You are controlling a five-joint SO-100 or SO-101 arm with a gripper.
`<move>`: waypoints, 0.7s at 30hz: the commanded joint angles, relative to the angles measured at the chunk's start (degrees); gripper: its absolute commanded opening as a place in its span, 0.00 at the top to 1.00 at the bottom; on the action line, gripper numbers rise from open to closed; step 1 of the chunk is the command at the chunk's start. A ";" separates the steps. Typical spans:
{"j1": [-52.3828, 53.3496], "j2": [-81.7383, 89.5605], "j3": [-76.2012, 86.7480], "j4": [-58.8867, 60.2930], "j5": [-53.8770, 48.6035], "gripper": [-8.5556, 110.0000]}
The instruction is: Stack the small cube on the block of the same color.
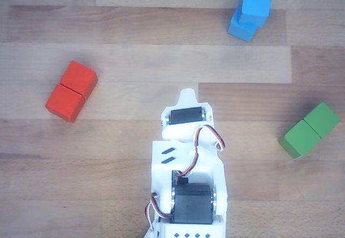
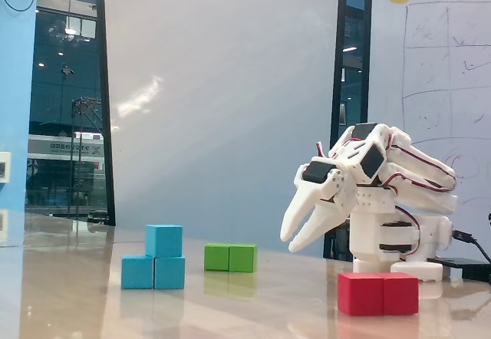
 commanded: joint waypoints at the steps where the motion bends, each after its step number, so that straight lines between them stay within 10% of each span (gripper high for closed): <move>1: -0.26 1.93 -0.97 0.18 0.53 0.87; 21: 4.75 1.93 -0.62 -0.62 7.73 0.87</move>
